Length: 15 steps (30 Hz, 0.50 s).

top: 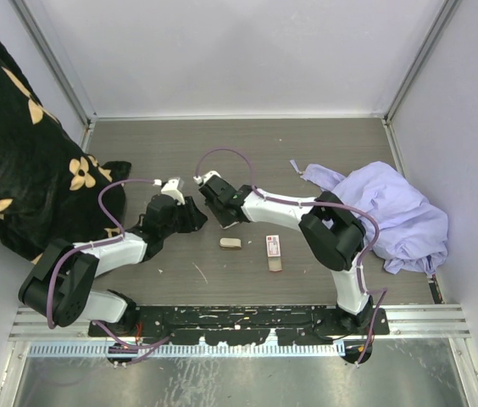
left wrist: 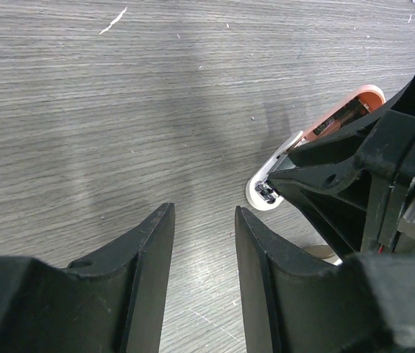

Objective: Load the staples into the stapler
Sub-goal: Pick up the stapler.

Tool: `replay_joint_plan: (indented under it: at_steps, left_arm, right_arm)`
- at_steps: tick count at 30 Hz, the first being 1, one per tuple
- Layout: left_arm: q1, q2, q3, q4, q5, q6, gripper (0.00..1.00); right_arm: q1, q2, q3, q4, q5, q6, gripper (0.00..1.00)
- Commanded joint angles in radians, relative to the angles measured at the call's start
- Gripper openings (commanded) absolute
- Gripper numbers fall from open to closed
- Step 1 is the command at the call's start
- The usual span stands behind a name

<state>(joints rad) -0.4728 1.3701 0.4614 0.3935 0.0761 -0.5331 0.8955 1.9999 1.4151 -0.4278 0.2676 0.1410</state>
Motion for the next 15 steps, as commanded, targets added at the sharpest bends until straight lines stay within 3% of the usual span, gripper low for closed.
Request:
replay_joint_plan:
  at_steps: [1, 15]
  left_arm:
    - [0.003, 0.000, -0.004, 0.073, 0.013, 0.020, 0.41]
    - [0.002, 0.012, -0.009, 0.107, 0.054, 0.029, 0.40]
  right_arm:
    - [-0.003, -0.050, -0.020, -0.011, 0.021, 0.021, 0.27]
    - [-0.003, -0.097, 0.018, -0.038, 0.021, 0.019, 0.27]
